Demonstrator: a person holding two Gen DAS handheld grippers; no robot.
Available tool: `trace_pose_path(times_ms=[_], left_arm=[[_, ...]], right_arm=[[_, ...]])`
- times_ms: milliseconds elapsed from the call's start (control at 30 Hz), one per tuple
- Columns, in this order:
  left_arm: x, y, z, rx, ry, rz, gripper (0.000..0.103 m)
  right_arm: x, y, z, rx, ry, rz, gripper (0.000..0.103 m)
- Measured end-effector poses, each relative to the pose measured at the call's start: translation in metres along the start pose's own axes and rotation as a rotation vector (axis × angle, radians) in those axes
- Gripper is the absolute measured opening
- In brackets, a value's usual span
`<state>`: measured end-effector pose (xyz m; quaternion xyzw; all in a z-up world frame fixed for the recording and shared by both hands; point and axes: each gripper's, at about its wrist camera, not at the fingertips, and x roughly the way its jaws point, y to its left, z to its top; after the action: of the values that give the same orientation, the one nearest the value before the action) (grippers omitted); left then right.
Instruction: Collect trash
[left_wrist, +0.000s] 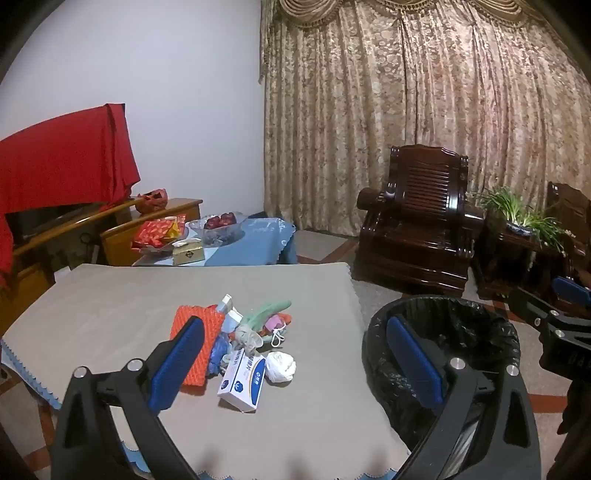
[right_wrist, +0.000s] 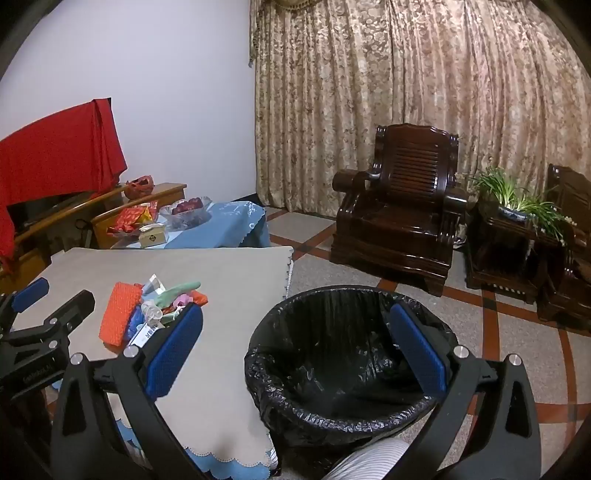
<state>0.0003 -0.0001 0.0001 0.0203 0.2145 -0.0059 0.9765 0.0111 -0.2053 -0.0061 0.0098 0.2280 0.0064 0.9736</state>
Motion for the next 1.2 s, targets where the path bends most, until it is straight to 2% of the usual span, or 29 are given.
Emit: trace_pose_path(times_ms=[1200], left_arm=[[0.017, 0.013, -0.009, -0.008, 0.001, 0.003, 0.097]], right_arm=[[0.002, 0.002, 0.000, 0.002, 0.000, 0.001, 0.098]])
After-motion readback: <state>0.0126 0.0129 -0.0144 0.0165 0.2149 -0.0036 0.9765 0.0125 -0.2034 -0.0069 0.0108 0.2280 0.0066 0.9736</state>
